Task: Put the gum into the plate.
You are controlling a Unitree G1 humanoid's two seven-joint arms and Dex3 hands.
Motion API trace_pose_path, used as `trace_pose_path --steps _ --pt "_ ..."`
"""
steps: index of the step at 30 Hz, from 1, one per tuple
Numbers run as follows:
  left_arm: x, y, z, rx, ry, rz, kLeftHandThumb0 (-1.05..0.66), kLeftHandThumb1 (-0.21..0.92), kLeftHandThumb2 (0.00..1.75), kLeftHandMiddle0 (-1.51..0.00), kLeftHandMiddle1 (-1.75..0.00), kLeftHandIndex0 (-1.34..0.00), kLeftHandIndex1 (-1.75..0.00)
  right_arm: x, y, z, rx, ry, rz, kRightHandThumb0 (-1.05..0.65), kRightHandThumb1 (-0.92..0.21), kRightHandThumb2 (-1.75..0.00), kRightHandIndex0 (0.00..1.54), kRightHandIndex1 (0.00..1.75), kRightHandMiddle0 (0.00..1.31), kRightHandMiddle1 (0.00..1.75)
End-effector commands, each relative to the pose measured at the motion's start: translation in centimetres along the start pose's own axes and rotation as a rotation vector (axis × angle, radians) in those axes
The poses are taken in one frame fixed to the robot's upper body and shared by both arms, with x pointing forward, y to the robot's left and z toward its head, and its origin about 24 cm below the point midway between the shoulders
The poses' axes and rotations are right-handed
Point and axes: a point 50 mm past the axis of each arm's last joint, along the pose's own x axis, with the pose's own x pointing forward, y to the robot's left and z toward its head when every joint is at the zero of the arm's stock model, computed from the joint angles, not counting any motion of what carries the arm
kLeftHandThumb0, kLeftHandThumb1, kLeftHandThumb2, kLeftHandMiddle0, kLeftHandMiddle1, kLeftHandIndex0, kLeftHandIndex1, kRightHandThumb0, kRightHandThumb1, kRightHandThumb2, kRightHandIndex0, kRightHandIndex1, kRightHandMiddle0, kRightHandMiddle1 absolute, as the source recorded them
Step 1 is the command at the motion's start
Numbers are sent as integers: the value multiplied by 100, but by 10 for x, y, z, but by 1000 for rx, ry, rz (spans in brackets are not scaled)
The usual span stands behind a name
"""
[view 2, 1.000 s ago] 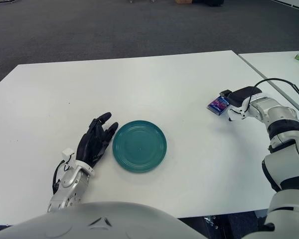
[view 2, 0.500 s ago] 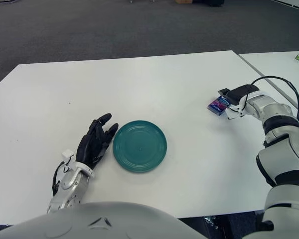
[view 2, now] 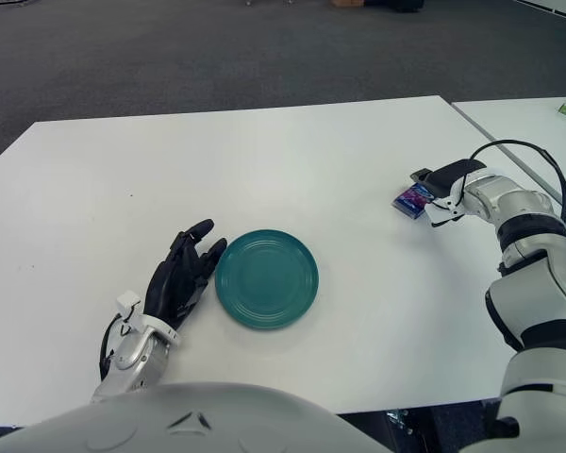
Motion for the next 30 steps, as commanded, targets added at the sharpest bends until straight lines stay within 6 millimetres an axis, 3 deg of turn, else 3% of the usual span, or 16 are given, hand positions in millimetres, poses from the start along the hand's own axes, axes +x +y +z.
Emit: trace_pose_path --steps 1,7,20,30 --pt "-4 -4 4 5 -15 -2 -86 92 90 -45 -15 0 -78 1 -22 1 14 -6 -23 -86 -92 -14 37 5 0 27" --pt "-8 -7 6 5 -16 -2 -86 92 90 -45 -15 0 -78 2 -17 3 38 6 -1 -83 -91 -11 39 4 0 36" --pt "-17 -10 11 5 -17 -2 -86 92 90 -45 -14 0 -78 4 -16 12 103 -21 87 -72 -86 -7 39 3 0 29" --pt "-22 -11 14 6 -17 -2 -86 92 90 -46 -14 0 -78 10 3 22 155 -34 123 -66 -84 -8 47 5 0 37"
